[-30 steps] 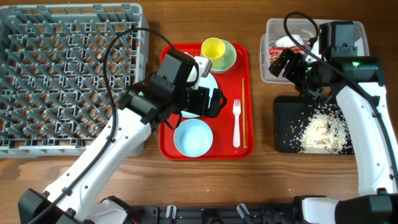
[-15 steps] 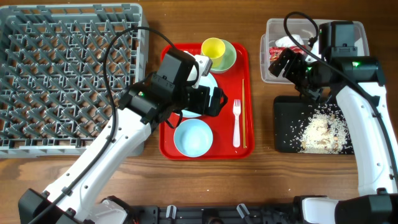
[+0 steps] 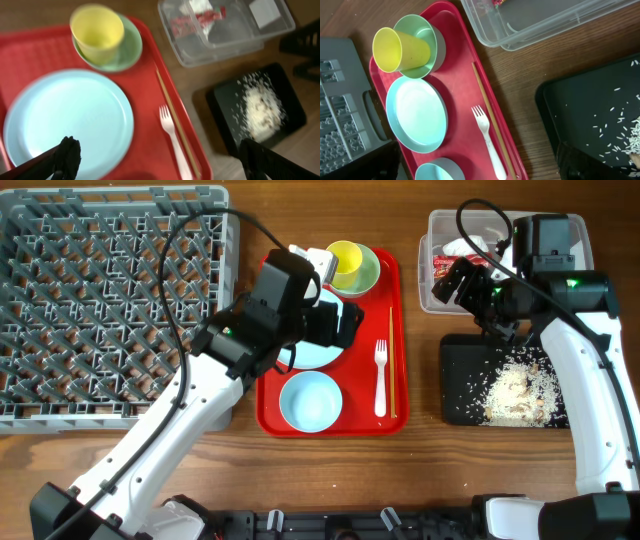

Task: Sort waste into correct bins and load items into the dishwasher rack

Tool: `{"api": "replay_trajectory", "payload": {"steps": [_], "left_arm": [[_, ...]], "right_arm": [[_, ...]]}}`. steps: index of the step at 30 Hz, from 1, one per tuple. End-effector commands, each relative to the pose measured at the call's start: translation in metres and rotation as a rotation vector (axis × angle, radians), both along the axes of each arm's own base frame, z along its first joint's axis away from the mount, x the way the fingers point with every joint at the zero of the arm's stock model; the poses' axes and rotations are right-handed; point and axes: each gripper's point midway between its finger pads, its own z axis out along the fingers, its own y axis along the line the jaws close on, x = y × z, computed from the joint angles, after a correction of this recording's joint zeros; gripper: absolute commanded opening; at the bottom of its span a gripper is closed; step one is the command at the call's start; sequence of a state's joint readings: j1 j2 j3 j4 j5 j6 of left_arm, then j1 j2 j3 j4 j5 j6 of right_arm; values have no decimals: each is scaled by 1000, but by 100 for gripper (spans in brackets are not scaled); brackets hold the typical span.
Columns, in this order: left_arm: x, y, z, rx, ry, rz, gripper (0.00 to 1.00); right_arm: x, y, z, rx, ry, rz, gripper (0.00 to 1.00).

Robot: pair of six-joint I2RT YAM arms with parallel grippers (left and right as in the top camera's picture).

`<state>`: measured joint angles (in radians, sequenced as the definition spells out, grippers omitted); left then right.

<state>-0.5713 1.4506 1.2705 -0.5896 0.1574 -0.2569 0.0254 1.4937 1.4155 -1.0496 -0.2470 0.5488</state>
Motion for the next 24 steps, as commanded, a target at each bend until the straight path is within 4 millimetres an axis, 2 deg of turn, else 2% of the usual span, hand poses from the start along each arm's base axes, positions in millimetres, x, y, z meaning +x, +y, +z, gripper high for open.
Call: {"api": "replay_trajectory", "payload": {"steps": [1,4,7,11,14,17,19,20,21,22,24], "left_arm": [[29,1,7,81,-151,11,100],[49,-4,0,146,-235,-19,100],[61,-6,-26,220,-230,-40,100],[57,-1,-54,354,-91,-107,100],[58,-2,-43,439,-16,-172,100],[80,-17,-8,396,-110,-162,100],[97,-28,8,341,-198,-136,100],[106,-34,12,309,-227,-119,100],[113,-44,13,271,-250,-125,93],[119,-59,12,216,-270,-158,93],[127,-70,1,194,-281,-173,93]], "right_arm": [[3,2,9,13,-24,-2,100],[2,2,9,13,-24,-2,100],[2,2,9,13,-24,-2,100],[2,2,9,13,-24,-2,100],[3,2,9,13,-24,-2,100],[2,2,9,13,-24,-2,100],[2,2,9,13,-24,-2,100],[2,2,9,13,-24,-2,100],[3,2,9,13,-24,-2,100],[3,2,9,13,-24,-2,100],[2,2,9,13,-24,-2,100]]}}
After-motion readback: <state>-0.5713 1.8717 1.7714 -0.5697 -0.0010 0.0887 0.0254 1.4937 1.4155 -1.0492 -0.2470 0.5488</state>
